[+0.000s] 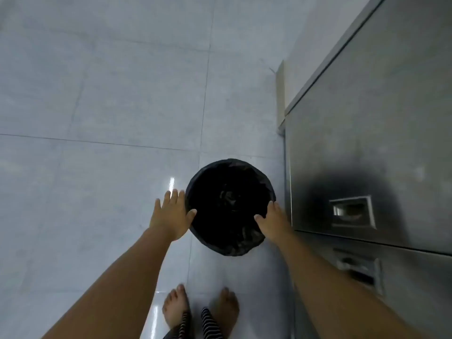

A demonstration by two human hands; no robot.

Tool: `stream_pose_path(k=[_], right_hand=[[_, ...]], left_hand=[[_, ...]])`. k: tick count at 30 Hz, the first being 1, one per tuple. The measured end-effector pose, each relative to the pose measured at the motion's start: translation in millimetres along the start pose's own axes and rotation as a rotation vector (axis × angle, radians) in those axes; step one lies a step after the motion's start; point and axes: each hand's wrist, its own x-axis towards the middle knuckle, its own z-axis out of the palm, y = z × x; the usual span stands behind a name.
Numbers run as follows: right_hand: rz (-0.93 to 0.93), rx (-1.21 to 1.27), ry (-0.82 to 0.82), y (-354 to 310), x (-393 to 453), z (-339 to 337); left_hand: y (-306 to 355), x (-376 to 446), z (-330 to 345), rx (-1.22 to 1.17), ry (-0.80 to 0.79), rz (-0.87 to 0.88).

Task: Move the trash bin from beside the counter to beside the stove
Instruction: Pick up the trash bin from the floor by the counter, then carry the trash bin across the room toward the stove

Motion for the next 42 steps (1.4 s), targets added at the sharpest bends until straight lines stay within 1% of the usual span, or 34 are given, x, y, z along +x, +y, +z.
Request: stream_pose_path(k=[4,6,8,11,12,16,19,21,25,28,31,33,35,39,42], right_hand=[[0.045,0.073,0.079,23,37,37],[0.039,0.124,0.132,29,47,54],[0.034,0.197,0.190,32,56,63],[0.056,0.323,0.252,32,65,68],[0.072,0.350,0.253,30,65,67],[0.138,0.380,0.217,20,56,48],[0.116,0.347,0.186,12,30,21],[0.100,0.325,0.169,-2,0,-10],[0.059,0.256,0.181,-28,-73,-78],[0.024,0.235,0.189,-40,-130,-122],[-0.045,0.213,0.217,-53,-181,-174],[-0.069,0.198,0.252,-59,-198,-201],[-0.099,0.192,0.272,-67,-232,-228],[-0.156,0.176,0.315,-80,-267,-265],[-0.175,0.165,0.337,-87,-280,-281]], left_hand=[[-6,42,49,-0.051,-0.012,-0.046],[-7,55,72,-0.110,-0.011,-0.061],[-5,68,87,-0.218,0.013,-0.088],[2,83,91,-0.534,0.067,-0.190],[5,85,89,-0.595,0.079,-0.214],[7,73,69,-0.634,0.080,-0.250],[11,41,36,-0.595,0.083,-0.252],[16,14,4,-0.589,0.092,-0.246],[30,-55,-61,-0.659,0.148,-0.276],[44,-111,-103,-0.709,0.160,-0.302],[58,-158,-151,-0.747,0.217,-0.270],[64,-175,-173,-0.746,0.242,-0.246],[73,-207,-198,-0.766,0.277,-0.213],[70,-223,-220,-0.864,0.344,-0.177],[88,-265,-254,-0.981,0.385,-0.124]])
